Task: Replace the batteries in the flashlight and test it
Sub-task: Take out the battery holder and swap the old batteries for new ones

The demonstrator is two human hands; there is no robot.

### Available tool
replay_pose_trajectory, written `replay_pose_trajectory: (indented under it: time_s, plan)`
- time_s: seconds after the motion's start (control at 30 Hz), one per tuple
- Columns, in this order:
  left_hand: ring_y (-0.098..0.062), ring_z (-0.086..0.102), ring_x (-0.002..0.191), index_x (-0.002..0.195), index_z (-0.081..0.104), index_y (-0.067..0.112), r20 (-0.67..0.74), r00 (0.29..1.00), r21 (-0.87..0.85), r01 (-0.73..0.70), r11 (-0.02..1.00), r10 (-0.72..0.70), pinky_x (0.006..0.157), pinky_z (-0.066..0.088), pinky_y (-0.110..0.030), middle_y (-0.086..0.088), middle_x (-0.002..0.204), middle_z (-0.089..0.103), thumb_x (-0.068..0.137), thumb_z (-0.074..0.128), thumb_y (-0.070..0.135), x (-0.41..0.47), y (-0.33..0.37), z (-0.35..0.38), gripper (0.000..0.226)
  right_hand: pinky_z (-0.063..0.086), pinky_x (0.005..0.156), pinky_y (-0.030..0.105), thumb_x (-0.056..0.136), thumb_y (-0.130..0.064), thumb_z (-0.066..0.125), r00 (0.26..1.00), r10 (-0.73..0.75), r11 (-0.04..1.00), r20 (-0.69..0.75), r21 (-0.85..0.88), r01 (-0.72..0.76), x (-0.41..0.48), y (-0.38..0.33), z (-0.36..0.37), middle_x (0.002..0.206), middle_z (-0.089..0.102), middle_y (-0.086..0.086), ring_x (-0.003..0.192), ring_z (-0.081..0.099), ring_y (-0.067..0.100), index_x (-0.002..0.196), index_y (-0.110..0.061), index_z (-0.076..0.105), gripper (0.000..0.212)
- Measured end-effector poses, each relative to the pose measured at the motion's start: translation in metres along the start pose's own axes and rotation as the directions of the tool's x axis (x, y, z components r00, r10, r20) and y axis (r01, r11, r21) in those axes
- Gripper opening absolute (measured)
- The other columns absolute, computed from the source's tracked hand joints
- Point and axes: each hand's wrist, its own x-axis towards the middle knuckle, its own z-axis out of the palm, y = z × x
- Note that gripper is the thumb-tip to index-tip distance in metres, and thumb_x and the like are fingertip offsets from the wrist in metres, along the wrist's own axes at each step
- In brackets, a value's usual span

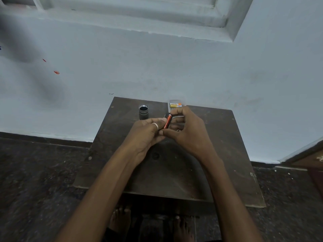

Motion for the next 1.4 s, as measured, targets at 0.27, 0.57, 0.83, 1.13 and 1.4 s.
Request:
replay_pose_trajectory:
  time_s: [0.27, 0.57, 0.83, 1.13, 1.4]
  plan:
    - [-0.005, 0.067, 0.063, 0.103, 0.071, 0.003, -0.005, 1.000, 0.038, 0.000, 0.999, 0.001, 0.065, 0.056, -0.020, -0.012, 0.089, 0.074, 0.094, 0.063, 0.010, 0.002, -0.002, -0.001, 0.014, 0.048, 0.069, 0.002, 0.066, -0.018, 0.093, 0.999, -0.047, 0.996, 0.012, -0.072, 0.048, 0.001, 0.005, 0.002, 0.094, 0.059, -0.015, 0.085, 0.062, -0.005, 0.100, -0.031, 0.051, 0.055]
    - [-0.020, 0.067, 0.087, 0.101, 0.072, 0.006, -0.028, 0.999, 0.017, 0.042, 0.999, -0.042, 0.069, 0.060, -0.025, -0.018, 0.100, 0.073, 0.093, 0.060, 0.004, 0.000, -0.001, 0.001, 0.013, 0.044, 0.068, 0.019, 0.062, -0.021, 0.093, 0.995, -0.095, 0.979, -0.039, -0.185, 0.086, 0.003, 0.011, 0.003, 0.105, 0.051, -0.001, 0.085, 0.052, 0.006, 0.100, -0.030, 0.050, 0.058]
    - [-0.017, 0.067, 0.079, 0.093, 0.072, 0.010, -0.032, 0.996, -0.079, 0.077, 0.994, -0.080, 0.076, 0.059, -0.029, -0.010, 0.086, 0.073, 0.093, 0.062, 0.010, 0.000, -0.001, 0.003, 0.009, 0.045, 0.065, 0.016, 0.061, -0.013, 0.091, 0.991, -0.111, 0.984, -0.069, -0.149, 0.099, 0.002, 0.006, 0.004, 0.094, 0.057, -0.001, 0.085, 0.053, 0.011, 0.094, -0.021, 0.051, 0.053]
    - [-0.009, 0.068, 0.065, 0.094, 0.071, 0.005, -0.044, 0.998, -0.123, 0.040, 0.992, -0.045, 0.073, 0.062, -0.027, -0.003, 0.070, 0.073, 0.093, 0.062, 0.004, 0.005, -0.002, 0.001, 0.010, 0.050, 0.065, 0.011, 0.082, -0.014, 0.082, 0.997, 0.027, 0.995, -0.075, 0.102, -0.019, 0.000, -0.007, -0.003, 0.080, 0.072, -0.006, 0.072, 0.067, 0.001, 0.093, -0.012, 0.061, 0.024]
    - [-0.012, 0.072, 0.072, 0.094, 0.071, 0.004, -0.018, 1.000, -0.065, 0.021, 0.998, -0.022, 0.068, 0.060, -0.025, -0.009, 0.080, 0.075, 0.094, 0.064, 0.012, 0.004, -0.004, 0.002, 0.011, 0.060, 0.070, 0.038, 0.083, -0.003, 0.071, 0.928, 0.300, 0.917, -0.219, 0.336, -0.217, 0.001, -0.003, -0.024, 0.081, 0.076, 0.011, 0.078, 0.076, 0.020, 0.098, -0.016, 0.059, 0.024]
